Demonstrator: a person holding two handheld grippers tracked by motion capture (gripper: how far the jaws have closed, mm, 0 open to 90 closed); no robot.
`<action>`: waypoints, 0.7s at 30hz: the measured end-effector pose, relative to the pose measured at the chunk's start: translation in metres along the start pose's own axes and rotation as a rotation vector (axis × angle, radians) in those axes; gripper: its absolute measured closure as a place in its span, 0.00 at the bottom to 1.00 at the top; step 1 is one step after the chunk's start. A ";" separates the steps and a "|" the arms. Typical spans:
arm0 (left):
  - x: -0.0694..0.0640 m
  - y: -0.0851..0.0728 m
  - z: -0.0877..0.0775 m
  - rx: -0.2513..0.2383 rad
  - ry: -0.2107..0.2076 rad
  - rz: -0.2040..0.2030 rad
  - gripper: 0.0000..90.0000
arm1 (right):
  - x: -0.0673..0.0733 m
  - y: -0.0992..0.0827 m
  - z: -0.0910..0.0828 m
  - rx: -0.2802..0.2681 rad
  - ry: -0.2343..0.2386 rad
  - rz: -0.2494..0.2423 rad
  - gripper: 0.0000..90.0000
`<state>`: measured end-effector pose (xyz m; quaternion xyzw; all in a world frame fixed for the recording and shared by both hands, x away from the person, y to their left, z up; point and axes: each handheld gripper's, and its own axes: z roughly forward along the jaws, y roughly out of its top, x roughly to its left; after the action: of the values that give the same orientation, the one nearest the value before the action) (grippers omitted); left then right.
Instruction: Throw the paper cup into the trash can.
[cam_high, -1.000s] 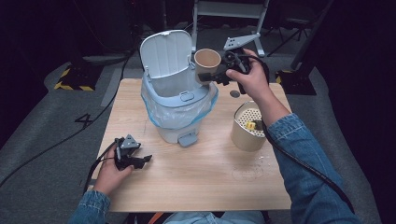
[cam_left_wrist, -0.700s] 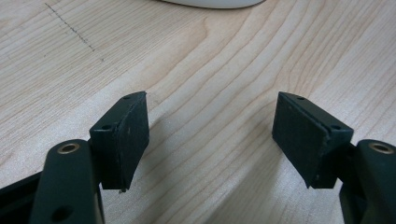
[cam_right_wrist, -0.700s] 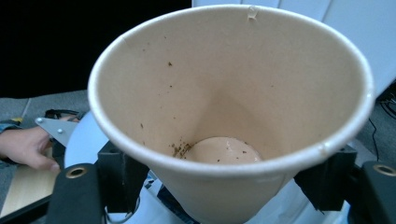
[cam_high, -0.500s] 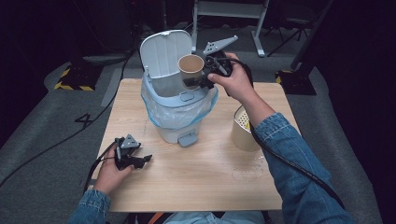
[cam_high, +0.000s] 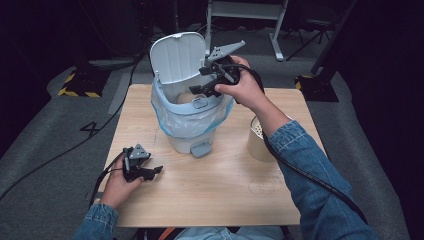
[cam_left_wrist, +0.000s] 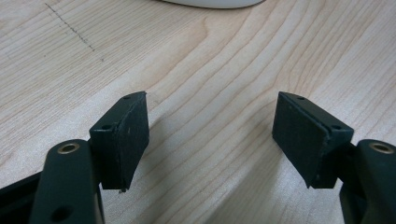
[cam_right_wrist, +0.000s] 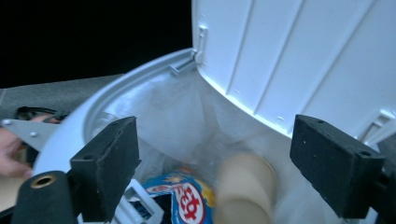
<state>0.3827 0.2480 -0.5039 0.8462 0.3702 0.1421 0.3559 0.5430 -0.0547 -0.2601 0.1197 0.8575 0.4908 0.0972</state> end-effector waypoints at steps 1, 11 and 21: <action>0.000 0.000 0.000 0.001 0.001 0.003 0.31 | 0.000 0.000 -0.001 -0.004 0.005 -0.005 0.18; 0.000 0.000 0.000 0.003 0.000 0.005 0.31 | -0.003 -0.006 -0.037 -0.032 0.023 -0.022 0.17; 0.000 0.000 0.000 0.002 0.001 0.005 0.31 | 0.000 -0.028 -0.086 -0.047 -0.008 -0.002 0.18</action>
<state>0.3830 0.2484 -0.5037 0.8474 0.3684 0.1428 0.3546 0.5154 -0.1391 -0.2414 0.1184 0.8456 0.5101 0.1040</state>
